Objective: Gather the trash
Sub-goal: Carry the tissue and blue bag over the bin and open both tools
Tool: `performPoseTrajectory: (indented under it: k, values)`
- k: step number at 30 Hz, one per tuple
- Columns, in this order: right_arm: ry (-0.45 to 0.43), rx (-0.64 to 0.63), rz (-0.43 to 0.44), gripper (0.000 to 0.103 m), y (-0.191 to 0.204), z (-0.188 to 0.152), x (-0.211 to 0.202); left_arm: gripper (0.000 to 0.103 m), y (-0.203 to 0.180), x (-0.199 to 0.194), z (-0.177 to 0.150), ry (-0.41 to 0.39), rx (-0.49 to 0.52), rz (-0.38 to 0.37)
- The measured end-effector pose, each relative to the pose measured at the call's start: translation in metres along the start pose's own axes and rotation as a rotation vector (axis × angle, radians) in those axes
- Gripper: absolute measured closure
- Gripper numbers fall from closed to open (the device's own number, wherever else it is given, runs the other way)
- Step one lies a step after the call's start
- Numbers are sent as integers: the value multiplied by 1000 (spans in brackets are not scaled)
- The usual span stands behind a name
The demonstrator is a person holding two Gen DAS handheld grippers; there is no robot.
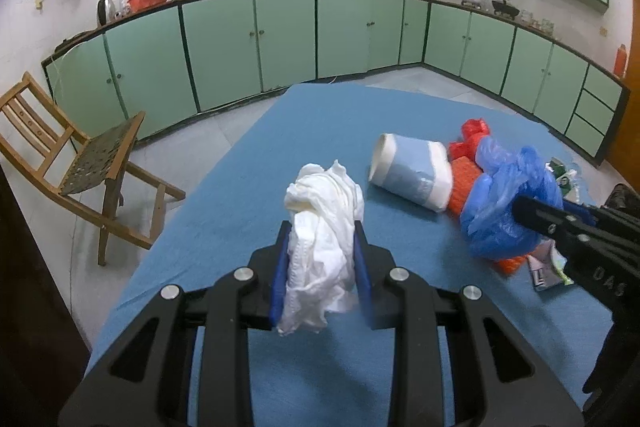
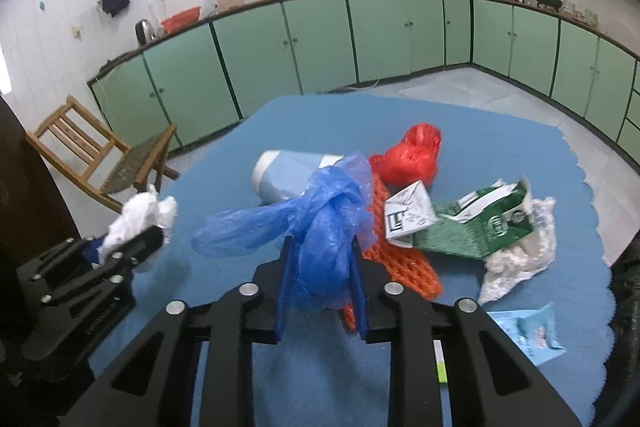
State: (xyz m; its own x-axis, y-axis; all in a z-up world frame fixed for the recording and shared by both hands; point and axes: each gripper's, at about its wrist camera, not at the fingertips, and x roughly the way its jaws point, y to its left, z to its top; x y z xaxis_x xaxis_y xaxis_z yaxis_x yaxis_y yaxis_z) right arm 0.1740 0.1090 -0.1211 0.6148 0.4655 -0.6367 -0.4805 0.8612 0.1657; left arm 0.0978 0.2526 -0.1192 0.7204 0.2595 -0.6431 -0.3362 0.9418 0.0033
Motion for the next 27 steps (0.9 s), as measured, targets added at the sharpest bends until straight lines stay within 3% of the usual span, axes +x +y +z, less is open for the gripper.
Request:
performPoseTrajectory:
  k: [10, 27]
  values:
    - [-105, 37, -59, 78, -32, 4, -73, 75, -43, -35, 15, -69, 43, -78]
    - [-200, 157, -262, 78, -136, -21, -174, 75, -189, -71, 14, -124, 166, -320]
